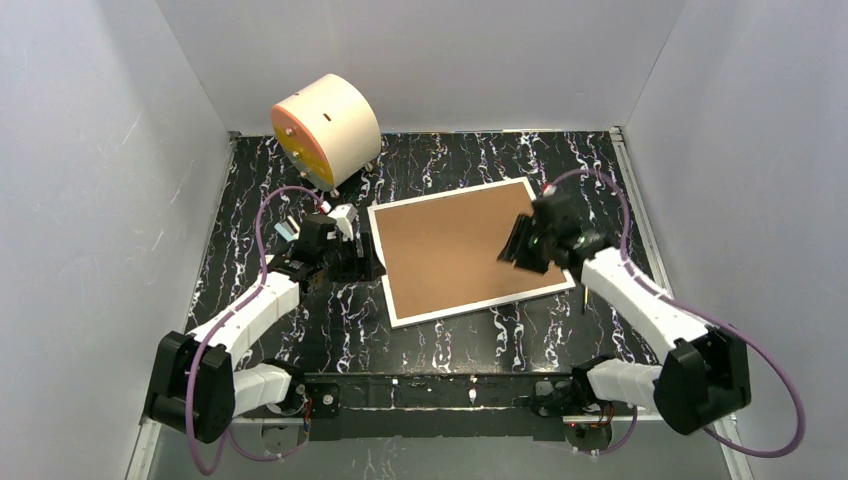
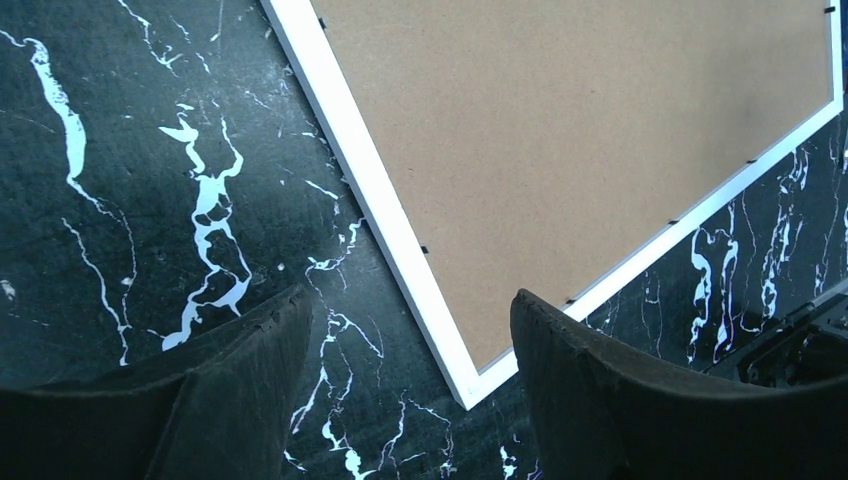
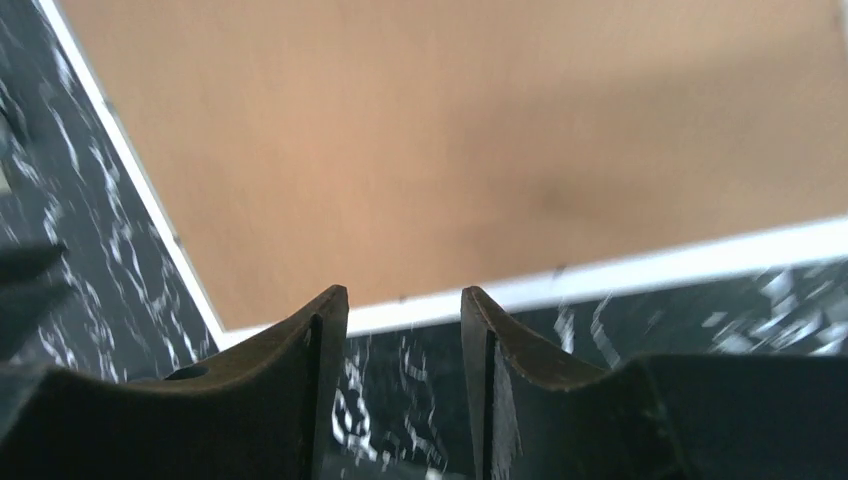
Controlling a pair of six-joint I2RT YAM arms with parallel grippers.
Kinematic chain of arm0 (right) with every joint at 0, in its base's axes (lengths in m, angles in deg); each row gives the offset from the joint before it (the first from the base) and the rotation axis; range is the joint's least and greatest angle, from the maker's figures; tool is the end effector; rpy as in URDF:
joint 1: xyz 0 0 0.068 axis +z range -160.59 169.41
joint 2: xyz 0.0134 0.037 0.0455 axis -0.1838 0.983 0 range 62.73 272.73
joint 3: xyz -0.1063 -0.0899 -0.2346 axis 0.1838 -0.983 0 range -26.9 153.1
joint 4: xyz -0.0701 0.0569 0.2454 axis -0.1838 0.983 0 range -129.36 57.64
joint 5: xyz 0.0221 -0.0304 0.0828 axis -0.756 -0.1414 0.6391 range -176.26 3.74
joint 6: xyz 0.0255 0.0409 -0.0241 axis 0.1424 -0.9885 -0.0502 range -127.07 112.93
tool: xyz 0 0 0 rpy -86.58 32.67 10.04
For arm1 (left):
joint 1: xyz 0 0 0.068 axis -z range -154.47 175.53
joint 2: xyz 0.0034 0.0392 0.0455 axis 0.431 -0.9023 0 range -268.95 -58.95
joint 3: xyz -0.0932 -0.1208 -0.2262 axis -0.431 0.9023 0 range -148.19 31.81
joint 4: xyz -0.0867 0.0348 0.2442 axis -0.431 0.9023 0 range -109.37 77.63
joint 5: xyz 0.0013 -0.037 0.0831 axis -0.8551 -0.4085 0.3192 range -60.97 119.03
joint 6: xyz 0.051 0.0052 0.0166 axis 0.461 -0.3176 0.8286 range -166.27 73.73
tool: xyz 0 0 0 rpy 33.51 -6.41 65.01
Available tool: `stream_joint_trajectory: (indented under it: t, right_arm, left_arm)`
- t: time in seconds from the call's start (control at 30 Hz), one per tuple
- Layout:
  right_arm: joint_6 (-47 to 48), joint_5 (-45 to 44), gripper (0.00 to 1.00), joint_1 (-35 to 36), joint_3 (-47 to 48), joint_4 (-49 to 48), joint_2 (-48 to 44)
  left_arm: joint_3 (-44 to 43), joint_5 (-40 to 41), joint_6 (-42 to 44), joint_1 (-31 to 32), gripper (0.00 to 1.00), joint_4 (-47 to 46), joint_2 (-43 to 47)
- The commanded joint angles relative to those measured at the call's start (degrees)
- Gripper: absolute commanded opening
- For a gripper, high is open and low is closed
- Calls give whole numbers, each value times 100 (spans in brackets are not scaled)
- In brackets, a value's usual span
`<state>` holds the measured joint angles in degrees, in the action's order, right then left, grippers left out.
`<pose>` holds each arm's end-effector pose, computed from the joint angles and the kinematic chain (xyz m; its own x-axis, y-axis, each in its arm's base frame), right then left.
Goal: Take the photo out of the frame
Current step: Adjust the photo frame at the center of the board.
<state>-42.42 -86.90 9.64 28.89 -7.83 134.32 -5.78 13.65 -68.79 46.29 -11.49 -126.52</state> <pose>0.2470 0.0906 0.2745 -0.7587 0.3370 -0.5575 0.1230 0.9145 0.3854 0.2276 -0.0965 0.2206 -0.7361 -0.1160 -0.6669 0.2767 0.8476 -0.4528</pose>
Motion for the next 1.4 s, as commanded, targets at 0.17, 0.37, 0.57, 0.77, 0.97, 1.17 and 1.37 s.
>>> stream_joint_trajectory:
  t: [0.17, 0.37, 0.57, 0.77, 0.97, 1.17, 1.37]
  right_arm:
    - [-3623, -1279, 59, 2337, -1210, -478, -83]
    - [-4748, -2291, 58, 3069, -792, 341, 437]
    - [-5527, -2467, 58, 3083, -547, 1042, 820]
    - [-5883, -2658, 60, 3084, -574, 1004, 937]
    - [-6290, -2802, 61, 3074, -587, 997, 1173]
    - [-6436, -2810, 57, 3046, -466, 1013, 1406]
    - [-6400, -2516, 47, 2997, -622, 905, 1568]
  left_arm:
    - [-89, 332, 20, 8, 72, 101, 232]
    - [-92, 420, 42, 7, 72, 207, 275]
    - [-108, 398, 22, 4, 73, 190, 253]
    - [-71, 342, -15, 2, 73, 147, 288]
    - [-57, 256, -42, 7, 73, 124, 277]
    - [-30, 323, -41, 2, 73, 155, 356]
    - [-21, 390, -42, 7, 73, 196, 393]
